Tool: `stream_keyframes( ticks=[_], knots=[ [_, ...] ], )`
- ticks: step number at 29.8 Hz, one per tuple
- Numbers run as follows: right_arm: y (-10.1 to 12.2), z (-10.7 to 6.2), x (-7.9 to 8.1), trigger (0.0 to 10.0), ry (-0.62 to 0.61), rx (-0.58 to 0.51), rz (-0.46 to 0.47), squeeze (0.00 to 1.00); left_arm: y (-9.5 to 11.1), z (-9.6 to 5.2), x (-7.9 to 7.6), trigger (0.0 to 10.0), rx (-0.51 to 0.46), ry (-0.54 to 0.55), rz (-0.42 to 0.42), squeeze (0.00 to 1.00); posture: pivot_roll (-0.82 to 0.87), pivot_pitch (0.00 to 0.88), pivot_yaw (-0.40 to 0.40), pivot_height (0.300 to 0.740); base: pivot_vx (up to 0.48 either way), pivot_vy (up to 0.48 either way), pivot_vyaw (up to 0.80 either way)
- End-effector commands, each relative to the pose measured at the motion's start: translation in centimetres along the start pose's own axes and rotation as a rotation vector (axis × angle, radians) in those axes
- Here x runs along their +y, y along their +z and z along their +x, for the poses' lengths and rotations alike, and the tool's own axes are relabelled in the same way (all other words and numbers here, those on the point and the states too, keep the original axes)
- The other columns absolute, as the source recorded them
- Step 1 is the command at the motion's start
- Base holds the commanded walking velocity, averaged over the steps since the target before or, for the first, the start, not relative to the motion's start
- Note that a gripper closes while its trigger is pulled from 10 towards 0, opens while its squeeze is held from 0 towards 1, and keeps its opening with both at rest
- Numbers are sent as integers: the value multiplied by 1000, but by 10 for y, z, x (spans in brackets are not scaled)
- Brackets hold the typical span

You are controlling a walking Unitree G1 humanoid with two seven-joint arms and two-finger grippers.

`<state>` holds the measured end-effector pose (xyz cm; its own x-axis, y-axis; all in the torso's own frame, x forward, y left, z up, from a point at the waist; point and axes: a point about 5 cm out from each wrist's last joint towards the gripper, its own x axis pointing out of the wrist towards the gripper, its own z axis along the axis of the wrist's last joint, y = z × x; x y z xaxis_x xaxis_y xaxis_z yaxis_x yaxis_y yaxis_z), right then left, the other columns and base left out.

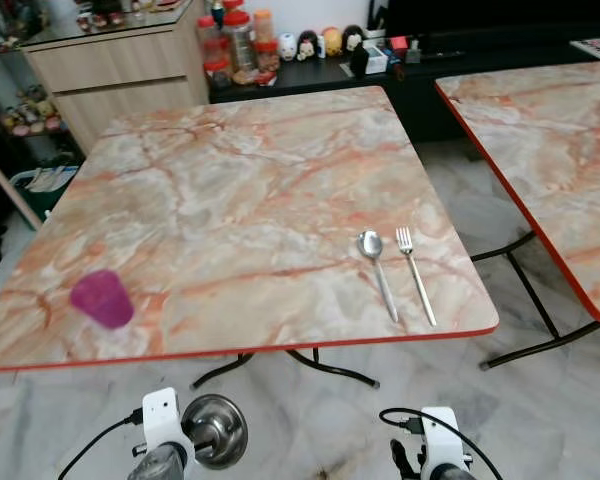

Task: Setting the table

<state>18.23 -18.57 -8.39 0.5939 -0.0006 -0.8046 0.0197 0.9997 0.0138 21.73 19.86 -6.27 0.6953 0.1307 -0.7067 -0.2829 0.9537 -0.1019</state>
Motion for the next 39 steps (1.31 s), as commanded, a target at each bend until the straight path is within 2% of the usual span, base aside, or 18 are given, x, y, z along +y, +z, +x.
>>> stream_keyframes(
  ticks=[1,11,17,34,39],
  knots=[
    [-2,-1,-1,10000,-4,8,25,0,-1,0,-3,10000,14,-6,13,0,-208,0,96,740,405,0,0],
    [-7,-2,-1,10000,-8,14,38,0,-3,0,-4,10000,22,-18,34,0,-212,0,99,740,417,0,0],
    [-7,-2,-1,10000,-3,15,41,0,-4,0,-4,10000,22,-17,27,0,-208,0,94,740,357,-252,0],
    [-6,-1,4,10000,17,11,50,0,-10,-2,4,10000,44,14,-14,0,-196,0,89,740,0,0,0],
    [-5,-1,4,10000,15,9,59,0,-9,-2,6,10000,44,20,-16,0,-196,0,92,740,0,450,0]
  ],
)
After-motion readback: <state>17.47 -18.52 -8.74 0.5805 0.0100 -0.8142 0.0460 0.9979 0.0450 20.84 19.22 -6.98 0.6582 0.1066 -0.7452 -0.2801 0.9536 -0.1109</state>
